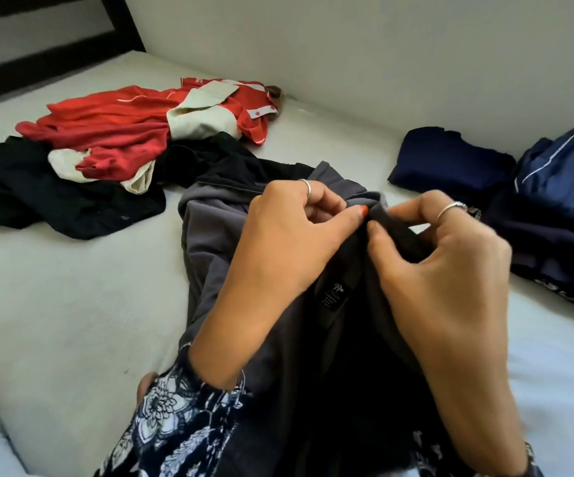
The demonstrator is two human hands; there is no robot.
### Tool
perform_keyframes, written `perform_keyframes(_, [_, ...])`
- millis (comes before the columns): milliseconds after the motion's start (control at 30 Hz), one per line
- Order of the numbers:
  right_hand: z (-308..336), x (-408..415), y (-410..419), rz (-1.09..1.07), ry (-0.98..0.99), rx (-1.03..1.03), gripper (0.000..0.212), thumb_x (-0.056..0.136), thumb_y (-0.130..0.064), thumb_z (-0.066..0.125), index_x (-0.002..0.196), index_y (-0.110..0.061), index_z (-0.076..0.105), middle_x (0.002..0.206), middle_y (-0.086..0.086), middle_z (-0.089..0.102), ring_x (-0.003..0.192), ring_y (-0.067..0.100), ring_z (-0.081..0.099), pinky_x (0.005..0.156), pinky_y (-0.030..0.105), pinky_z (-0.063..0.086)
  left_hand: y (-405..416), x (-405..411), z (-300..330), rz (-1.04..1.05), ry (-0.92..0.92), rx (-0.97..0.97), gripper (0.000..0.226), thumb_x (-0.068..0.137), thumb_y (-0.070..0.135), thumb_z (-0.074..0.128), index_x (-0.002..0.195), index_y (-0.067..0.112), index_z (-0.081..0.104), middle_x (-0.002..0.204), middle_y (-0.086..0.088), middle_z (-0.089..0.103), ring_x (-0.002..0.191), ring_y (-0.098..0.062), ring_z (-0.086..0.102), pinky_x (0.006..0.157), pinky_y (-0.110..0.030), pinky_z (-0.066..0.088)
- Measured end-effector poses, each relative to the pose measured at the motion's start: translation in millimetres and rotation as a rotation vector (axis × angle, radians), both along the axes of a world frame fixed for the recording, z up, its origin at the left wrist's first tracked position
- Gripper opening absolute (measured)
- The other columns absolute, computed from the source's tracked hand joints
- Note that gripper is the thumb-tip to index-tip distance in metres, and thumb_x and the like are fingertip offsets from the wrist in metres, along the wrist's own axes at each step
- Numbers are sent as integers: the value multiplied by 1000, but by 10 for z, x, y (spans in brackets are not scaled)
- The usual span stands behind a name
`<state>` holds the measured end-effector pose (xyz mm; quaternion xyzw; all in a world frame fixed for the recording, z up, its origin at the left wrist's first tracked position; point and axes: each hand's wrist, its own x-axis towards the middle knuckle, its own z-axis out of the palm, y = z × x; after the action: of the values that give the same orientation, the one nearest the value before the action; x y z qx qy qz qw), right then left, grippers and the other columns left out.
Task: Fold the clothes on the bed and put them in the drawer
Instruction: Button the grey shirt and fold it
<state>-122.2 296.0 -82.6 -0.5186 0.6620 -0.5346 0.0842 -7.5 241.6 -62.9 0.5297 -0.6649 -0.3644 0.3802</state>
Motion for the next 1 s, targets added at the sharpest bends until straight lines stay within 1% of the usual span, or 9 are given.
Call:
perform_keyframes(67, [-73, 2, -3, 26, -122, 7, 9, 82, -20, 72, 78, -23, 65, 61, -14, 61, 54, 1, 56, 58, 12, 41, 3, -12, -23, -12, 37, 42, 13, 80, 29, 74, 77, 17, 72, 63, 1, 70, 57, -8, 64, 62, -28, 55])
perform_keyframes(133, [-143, -11, -14, 79, -303, 15, 6, 83, -18, 73, 79, -20, 68, 67, -6, 69, 60, 6, 65, 62, 30, 54, 25, -38, -60, -23, 119, 107, 10, 81, 27, 74, 76, 18, 72, 60, 3, 69, 54, -5, 62, 56, -22, 52])
perform_keyframes(200, [-194, -30, 0, 112, -448, 15, 6, 83, -16, 73, 79, -20, 70, 71, -2, 72, 66, 15, 69, 67, 41, 58, 66, -71, -100, -31, 210, 167, 7, 82, 22, 73, 76, 18, 72, 59, 3, 69, 55, -3, 62, 54, -17, 49])
perform_keyframes(300, [-231, -57, 17, 156, -591, 10, 9, 83, -10, 73, 79, -18, 73, 76, 2, 74, 72, 18, 69, 73, 43, 58, 121, -100, -153, -30, 320, 239, 6, 83, 15, 72, 78, 20, 72, 69, -1, 73, 65, -8, 68, 61, -18, 53])
perform_keyframes(467, [-263, -117, 14, 243, -666, 27, 11, 84, -3, 70, 89, -12, 75, 82, 5, 75, 81, 22, 71, 79, 39, 56, 166, -119, -190, 13, 460, 310, 13, 83, 5, 70, 79, 16, 73, 73, -2, 74, 71, -11, 69, 70, -22, 57])
perform_keyframes(567, [-309, -96, 11, 242, -605, 4, 13, 84, -3, 70, 93, -12, 73, 87, 3, 75, 86, 19, 71, 83, 34, 55, 184, -163, -209, 56, 580, 379, 8, 83, 2, 67, 82, 8, 73, 72, -1, 73, 69, -8, 68, 69, -18, 57])
perform_keyframes(700, [-420, -5, -24, 152, -362, -82, 16, 81, -12, 69, 90, -25, 68, 94, -7, 68, 89, 3, 66, 85, 19, 50, 187, -239, -286, 131, 680, 442, 8, 85, -1, 64, 82, 3, 71, 66, -1, 70, 65, -7, 66, 72, -19, 57])
perform_keyframes(800, [-516, 31, -38, 108, -249, -112, 16, 82, -9, 67, 94, -18, 71, 96, -9, 65, 91, 2, 64, 86, 15, 48, 183, -253, -339, 159, 697, 471, 11, 87, 0, 62, 80, 4, 71, 69, -3, 71, 67, -8, 66, 72, -18, 57])
perform_keyframes(1000, [-575, 91, -37, 121, -80, -67, 17, 84, -11, 65, 99, -8, 72, 95, -6, 61, 88, 1, 60, 81, 6, 42, 162, -197, -381, 94, 619, 535, 24, 85, 27, 68, 83, 4, 72, 72, -2, 70, 66, -5, 64, 64, -15, 51])
